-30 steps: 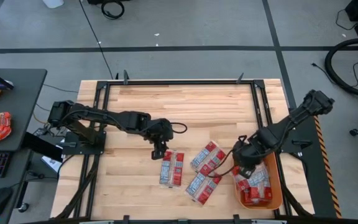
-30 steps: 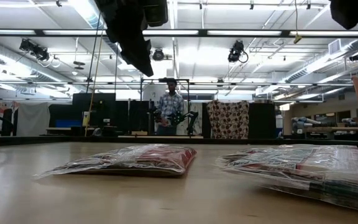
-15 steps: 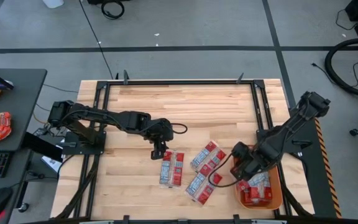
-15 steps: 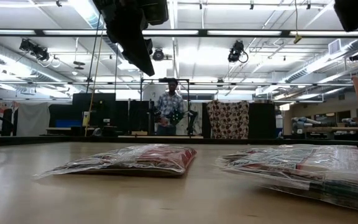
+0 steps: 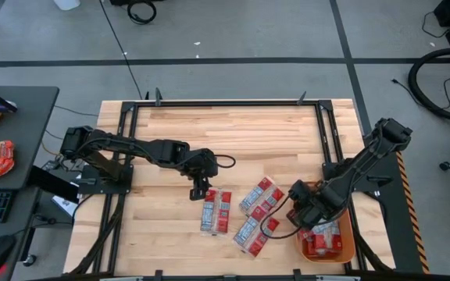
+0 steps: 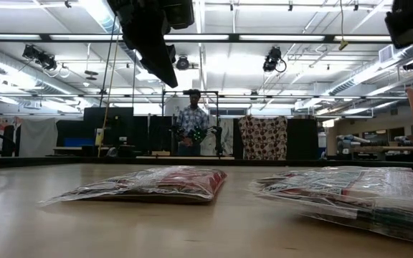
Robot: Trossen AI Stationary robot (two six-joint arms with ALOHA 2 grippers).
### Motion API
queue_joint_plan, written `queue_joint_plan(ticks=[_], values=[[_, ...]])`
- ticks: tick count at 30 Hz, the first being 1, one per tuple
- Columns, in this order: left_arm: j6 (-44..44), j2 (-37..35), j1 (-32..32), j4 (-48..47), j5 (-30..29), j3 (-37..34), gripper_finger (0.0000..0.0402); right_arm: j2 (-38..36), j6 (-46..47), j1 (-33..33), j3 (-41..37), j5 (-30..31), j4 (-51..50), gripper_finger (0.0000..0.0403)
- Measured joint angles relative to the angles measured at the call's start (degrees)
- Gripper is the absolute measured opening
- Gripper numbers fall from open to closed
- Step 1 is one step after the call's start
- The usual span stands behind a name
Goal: Sort popcorn bags into baskets
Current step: Put the red popcorn bag into the orange bin, then put the left red popcorn bag into the orange bin
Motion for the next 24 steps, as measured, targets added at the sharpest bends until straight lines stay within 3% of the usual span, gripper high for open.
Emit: queue_joint_plan(ticks=[10,16,21,24], values=[[1.85,0.01,0.06,0.15,-0.73,0.0,0.0183,-0.04,-25.02,0.54,-1.14,-23.53,7.9,0.0128],[1.25,0.01,0.06,0.16,-0.38,0.0,0.0183,-0.79,-34.37,1.4,-1.15,-37.47,6.06,0.0128],[-0.4,0.01,-0.06,0.2,5.28,0.0,0.0183,-5.98,-30.07,1.51,-1.16,-38.48,5.49,0.0128],[-0.25,0.01,-1.02,0.2,6.14,0.0,0.0183,-9.57,-26.57,1.49,-1.16,-35.66,4.23,0.0128]])
